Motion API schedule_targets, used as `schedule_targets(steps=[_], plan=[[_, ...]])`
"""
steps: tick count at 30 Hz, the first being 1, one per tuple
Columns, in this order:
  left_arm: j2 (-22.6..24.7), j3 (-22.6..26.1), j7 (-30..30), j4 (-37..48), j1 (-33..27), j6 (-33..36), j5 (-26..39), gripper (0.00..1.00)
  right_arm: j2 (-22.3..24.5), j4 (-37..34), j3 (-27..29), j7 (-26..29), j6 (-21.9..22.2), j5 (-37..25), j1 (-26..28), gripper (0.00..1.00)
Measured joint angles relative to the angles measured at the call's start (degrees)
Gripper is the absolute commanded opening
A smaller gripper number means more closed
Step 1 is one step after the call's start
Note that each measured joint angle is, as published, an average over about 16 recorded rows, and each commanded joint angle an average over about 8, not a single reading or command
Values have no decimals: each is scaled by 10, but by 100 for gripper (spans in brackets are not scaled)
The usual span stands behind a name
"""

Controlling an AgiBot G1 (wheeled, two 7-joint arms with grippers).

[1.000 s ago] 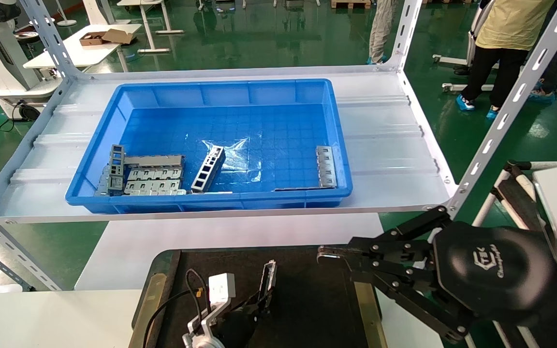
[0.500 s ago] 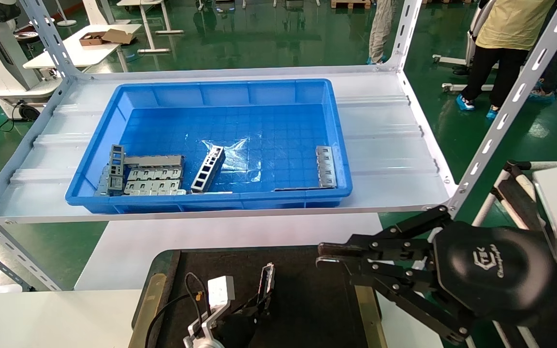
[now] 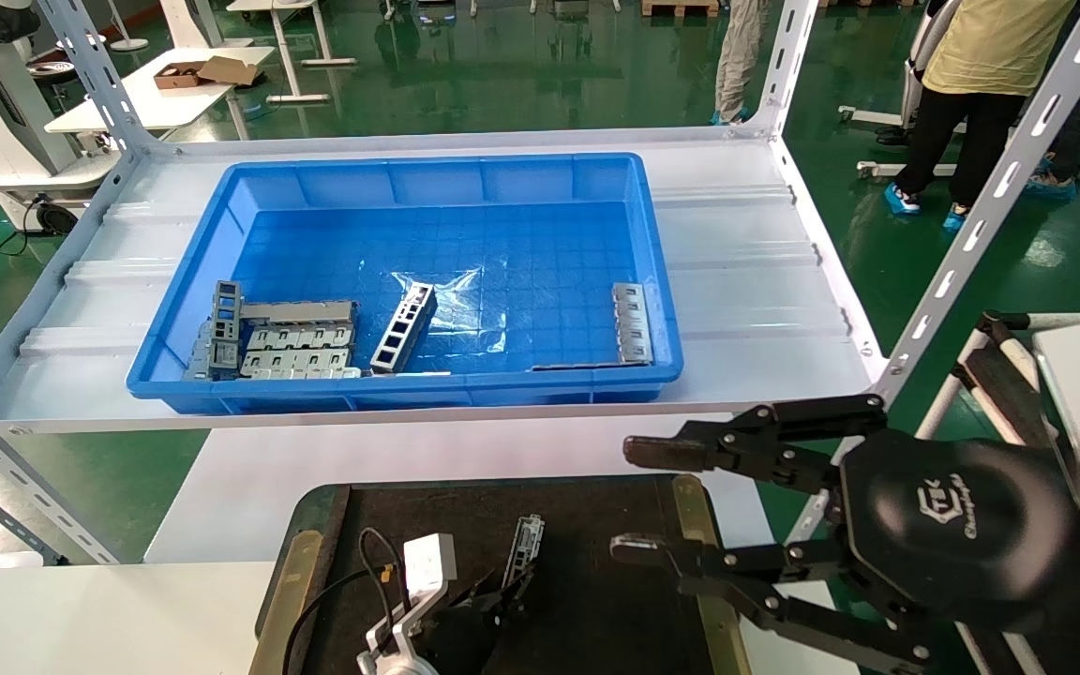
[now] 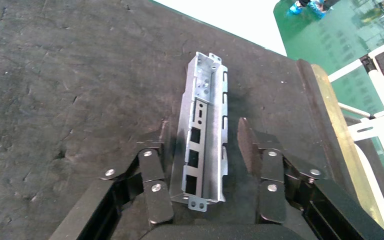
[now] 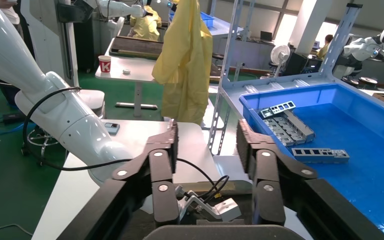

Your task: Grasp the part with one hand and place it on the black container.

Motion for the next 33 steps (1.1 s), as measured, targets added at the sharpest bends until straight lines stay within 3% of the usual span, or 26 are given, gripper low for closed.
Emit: schedule_targets(steps=[16, 25, 33], plan=[[-33, -9, 12, -60, 9, 15, 28, 100, 0, 0, -1, 0, 0, 0, 0, 100], [-99, -26, 29, -124, 26, 71, 62, 100, 0, 0, -1, 0, 0, 1, 0, 100], [-175, -56, 37, -170, 41, 172, 70, 100, 0, 0, -1, -1, 0, 1, 0, 100]])
